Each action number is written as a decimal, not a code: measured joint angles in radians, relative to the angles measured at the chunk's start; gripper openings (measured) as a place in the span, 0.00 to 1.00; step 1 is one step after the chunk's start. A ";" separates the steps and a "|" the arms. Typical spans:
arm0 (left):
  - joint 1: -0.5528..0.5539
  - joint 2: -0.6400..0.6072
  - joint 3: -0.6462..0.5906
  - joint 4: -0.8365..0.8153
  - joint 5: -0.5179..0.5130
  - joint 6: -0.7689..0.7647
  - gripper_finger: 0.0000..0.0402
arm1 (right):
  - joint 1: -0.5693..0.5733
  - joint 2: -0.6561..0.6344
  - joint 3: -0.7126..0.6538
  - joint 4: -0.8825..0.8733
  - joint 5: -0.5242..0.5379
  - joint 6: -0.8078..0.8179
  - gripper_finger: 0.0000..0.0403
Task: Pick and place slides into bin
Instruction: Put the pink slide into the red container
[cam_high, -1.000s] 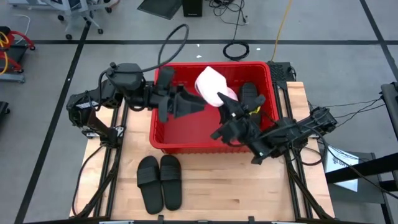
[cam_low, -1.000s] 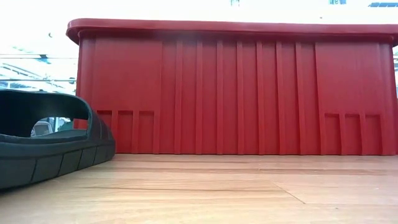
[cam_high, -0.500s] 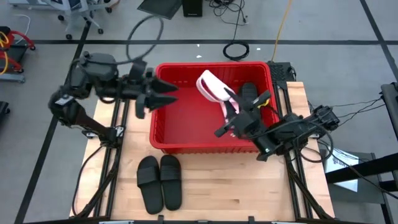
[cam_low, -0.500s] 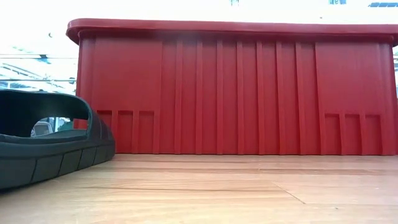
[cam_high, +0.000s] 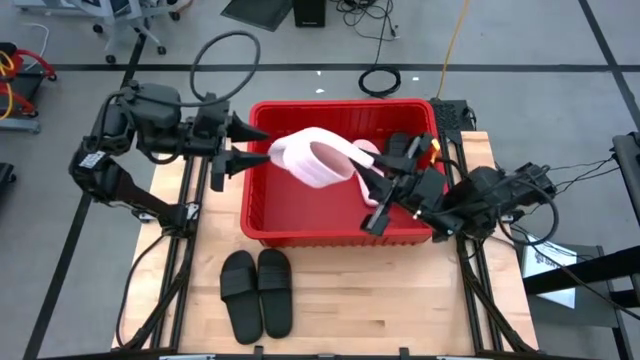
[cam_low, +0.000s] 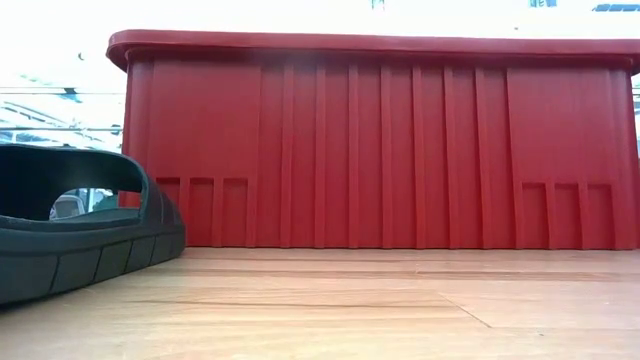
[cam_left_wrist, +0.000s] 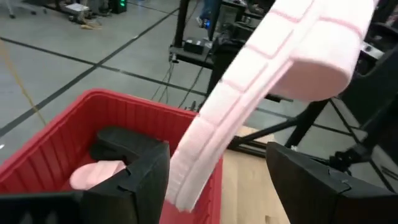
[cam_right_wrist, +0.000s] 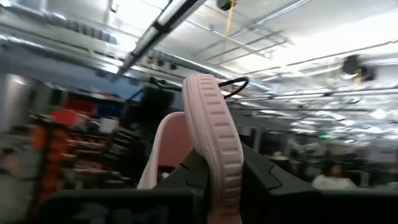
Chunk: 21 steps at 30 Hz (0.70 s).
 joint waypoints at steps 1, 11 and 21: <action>0.000 0.000 0.000 -0.001 0.007 0.001 0.65 | -0.005 0.000 0.000 -0.008 -0.024 0.032 0.08; 0.000 0.005 0.000 -0.081 0.011 0.023 0.65 | -0.035 -0.001 0.000 -0.007 -0.124 0.146 0.08; -0.002 0.024 0.000 -0.073 0.088 0.047 0.64 | -0.112 -0.002 0.000 -0.030 -0.248 0.276 0.08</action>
